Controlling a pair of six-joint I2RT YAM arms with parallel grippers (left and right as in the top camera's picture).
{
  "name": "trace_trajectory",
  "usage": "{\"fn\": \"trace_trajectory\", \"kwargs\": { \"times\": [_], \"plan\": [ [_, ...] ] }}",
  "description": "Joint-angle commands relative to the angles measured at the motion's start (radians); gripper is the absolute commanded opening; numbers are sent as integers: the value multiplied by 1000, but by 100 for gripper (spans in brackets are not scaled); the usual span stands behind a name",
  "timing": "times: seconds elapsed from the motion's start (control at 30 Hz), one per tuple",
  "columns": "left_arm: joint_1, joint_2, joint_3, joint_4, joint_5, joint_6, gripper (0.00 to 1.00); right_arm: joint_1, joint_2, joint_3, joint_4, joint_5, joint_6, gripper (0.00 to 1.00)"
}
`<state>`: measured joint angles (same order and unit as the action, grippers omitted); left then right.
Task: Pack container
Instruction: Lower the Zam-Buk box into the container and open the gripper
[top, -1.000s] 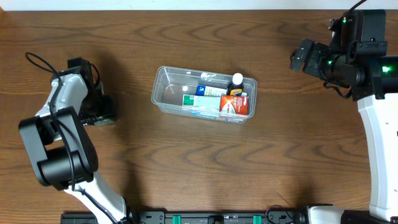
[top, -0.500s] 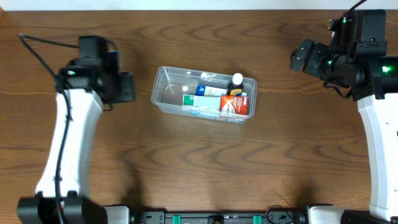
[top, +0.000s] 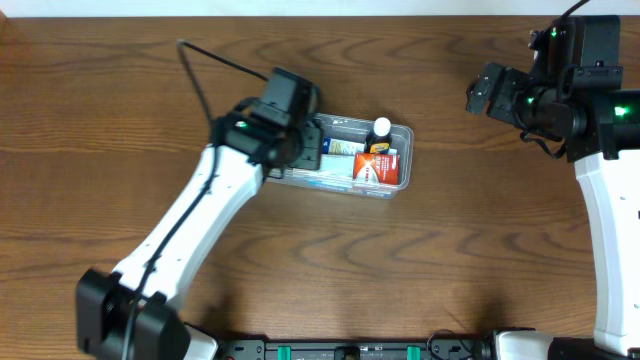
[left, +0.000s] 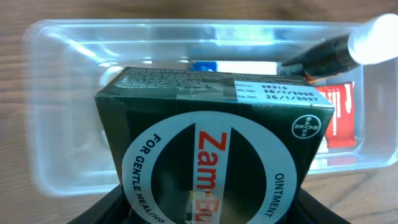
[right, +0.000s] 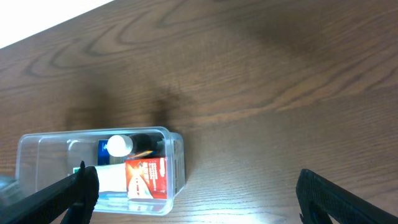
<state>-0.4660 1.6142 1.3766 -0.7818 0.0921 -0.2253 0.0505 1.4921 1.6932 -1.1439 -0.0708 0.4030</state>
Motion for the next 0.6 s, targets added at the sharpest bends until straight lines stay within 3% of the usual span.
{"fn": "trace_trajectory", "kwargs": {
  "times": [0.0,0.5,0.57],
  "plan": [
    [-41,60,13,22,-2,-24,43,-5,-8,8,-1,3,11,99],
    [-139,163,13,81,-1,-28,45,-5,-8,8,-1,3,11,99],
    [-140,170,13,80,6,-36,55,-5,-8,8,-1,3,11,99]
  ]
}}
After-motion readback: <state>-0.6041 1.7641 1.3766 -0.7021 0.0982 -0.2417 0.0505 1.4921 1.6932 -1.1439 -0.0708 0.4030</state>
